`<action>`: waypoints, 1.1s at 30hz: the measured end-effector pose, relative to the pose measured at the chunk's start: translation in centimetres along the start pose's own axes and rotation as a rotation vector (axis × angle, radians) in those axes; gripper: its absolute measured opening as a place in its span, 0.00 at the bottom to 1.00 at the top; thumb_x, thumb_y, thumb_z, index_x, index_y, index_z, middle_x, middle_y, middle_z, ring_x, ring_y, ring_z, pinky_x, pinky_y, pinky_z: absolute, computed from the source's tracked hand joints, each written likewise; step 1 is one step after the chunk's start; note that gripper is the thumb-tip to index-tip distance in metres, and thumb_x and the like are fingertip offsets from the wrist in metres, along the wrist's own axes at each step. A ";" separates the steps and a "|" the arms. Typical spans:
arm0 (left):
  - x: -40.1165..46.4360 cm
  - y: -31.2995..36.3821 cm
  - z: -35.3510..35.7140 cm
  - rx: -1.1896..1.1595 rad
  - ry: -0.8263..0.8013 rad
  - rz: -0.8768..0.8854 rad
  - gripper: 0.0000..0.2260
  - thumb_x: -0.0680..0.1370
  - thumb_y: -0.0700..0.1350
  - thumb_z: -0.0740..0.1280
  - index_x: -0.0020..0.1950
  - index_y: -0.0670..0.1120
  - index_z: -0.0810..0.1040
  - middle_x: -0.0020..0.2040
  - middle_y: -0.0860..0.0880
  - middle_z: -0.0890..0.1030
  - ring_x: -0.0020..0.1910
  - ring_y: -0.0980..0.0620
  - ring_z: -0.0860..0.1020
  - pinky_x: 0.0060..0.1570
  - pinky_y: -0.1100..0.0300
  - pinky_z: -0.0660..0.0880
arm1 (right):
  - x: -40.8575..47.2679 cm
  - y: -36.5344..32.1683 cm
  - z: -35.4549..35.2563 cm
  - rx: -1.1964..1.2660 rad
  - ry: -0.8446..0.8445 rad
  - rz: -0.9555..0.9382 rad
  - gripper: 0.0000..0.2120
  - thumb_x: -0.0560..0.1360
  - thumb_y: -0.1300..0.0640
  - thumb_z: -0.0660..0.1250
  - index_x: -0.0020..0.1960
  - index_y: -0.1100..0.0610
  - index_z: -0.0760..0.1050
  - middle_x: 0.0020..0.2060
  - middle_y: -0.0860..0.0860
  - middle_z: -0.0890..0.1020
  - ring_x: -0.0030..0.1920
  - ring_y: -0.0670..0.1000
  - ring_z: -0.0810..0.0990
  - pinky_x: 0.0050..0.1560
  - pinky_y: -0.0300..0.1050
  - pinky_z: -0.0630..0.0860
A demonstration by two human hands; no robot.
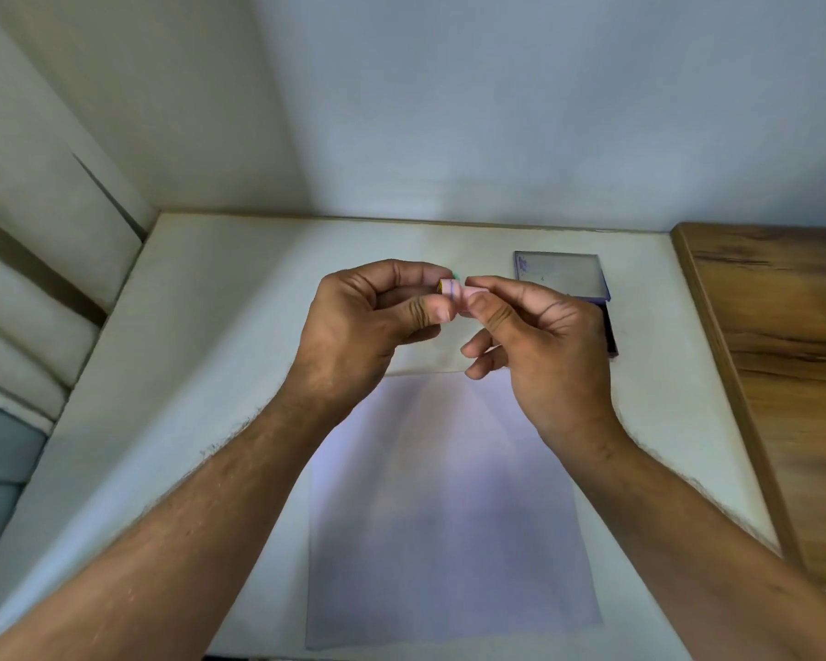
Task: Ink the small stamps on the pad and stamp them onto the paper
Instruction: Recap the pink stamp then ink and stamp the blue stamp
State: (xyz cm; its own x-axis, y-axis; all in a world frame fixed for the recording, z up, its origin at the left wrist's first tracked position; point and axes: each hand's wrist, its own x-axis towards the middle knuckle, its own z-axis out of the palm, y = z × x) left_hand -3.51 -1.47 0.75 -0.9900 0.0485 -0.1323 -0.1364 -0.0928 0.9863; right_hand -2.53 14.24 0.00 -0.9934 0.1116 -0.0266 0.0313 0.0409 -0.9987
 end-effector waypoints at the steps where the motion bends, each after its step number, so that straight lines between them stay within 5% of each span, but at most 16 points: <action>1: 0.1 0.2 0.0 0.018 0.003 0.006 0.10 0.72 0.35 0.74 0.52 0.41 0.84 0.45 0.45 0.87 0.47 0.50 0.86 0.48 0.57 0.81 | 0.1 0.0 0.1 0.047 -0.010 0.030 0.07 0.76 0.59 0.70 0.52 0.56 0.84 0.41 0.53 0.87 0.31 0.54 0.81 0.32 0.49 0.80; 6: 0.3 0.4 -0.1 0.056 0.108 -0.023 0.16 0.70 0.40 0.77 0.57 0.44 0.83 0.50 0.46 0.86 0.49 0.49 0.85 0.49 0.58 0.81 | 0.5 -0.5 0.1 0.168 0.050 0.141 0.07 0.75 0.62 0.71 0.52 0.58 0.83 0.38 0.54 0.86 0.30 0.52 0.79 0.31 0.44 0.79; 10: 0.5 0.4 -0.1 0.039 0.207 0.004 0.04 0.75 0.42 0.73 0.48 0.49 0.85 0.49 0.46 0.86 0.48 0.46 0.85 0.49 0.56 0.82 | 1.3 -0.2 -1.6 -0.296 0.148 -0.016 0.13 0.70 0.54 0.76 0.53 0.52 0.81 0.38 0.48 0.85 0.30 0.48 0.82 0.33 0.46 0.82; 14: 0.4 0.5 0.0 0.016 0.264 0.031 0.06 0.77 0.40 0.71 0.52 0.44 0.85 0.45 0.45 0.86 0.46 0.47 0.85 0.46 0.60 0.81 | 2.5 0.4 -1.9 -0.626 0.146 -0.180 0.09 0.71 0.52 0.75 0.50 0.50 0.81 0.41 0.42 0.84 0.38 0.44 0.83 0.45 0.46 0.83; 18: 0.1 1.1 -0.3 -0.065 0.293 0.041 0.05 0.78 0.38 0.69 0.49 0.44 0.84 0.42 0.42 0.85 0.44 0.47 0.85 0.42 0.62 0.80 | 3.5 1.2 -0.4 -0.806 0.076 -0.266 0.08 0.73 0.53 0.73 0.52 0.50 0.82 0.45 0.47 0.85 0.39 0.46 0.79 0.46 0.40 0.79; 23: 0.4 1.5 -0.9 -0.132 0.335 0.023 0.06 0.78 0.39 0.68 0.46 0.46 0.84 0.45 0.42 0.85 0.46 0.47 0.85 0.45 0.60 0.82 | 3.9 1.7 -0.1 -0.941 0.042 -0.247 0.11 0.75 0.55 0.70 0.57 0.51 0.80 0.47 0.52 0.84 0.47 0.52 0.81 0.48 0.40 0.77; 28: 0.3 1.3 -0.7 -0.149 0.333 0.004 0.06 0.78 0.39 0.68 0.46 0.46 0.84 0.47 0.39 0.85 0.46 0.46 0.86 0.45 0.59 0.82 | 4.2 1.7 0.2 -0.939 0.080 -0.146 0.15 0.75 0.54 0.70 0.61 0.50 0.74 0.45 0.51 0.84 0.42 0.49 0.76 0.41 0.37 0.70; 33: 0.4 1.3 -0.8 -0.157 0.329 -0.007 0.06 0.78 0.38 0.68 0.45 0.46 0.84 0.47 0.39 0.85 0.46 0.45 0.85 0.45 0.59 0.82 | 3.9 1.2 0.8 -1.011 0.139 -0.222 0.21 0.73 0.51 0.70 0.65 0.51 0.73 0.54 0.51 0.82 0.53 0.55 0.79 0.48 0.45 0.77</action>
State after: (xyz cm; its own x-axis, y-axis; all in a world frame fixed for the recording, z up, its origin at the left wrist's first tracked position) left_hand -4.10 -2.33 1.93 -0.9441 -0.2701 -0.1891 -0.1222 -0.2460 0.9615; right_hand -6.51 13.93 -1.38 -0.9686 0.1105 0.2226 -0.0091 0.8794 -0.4760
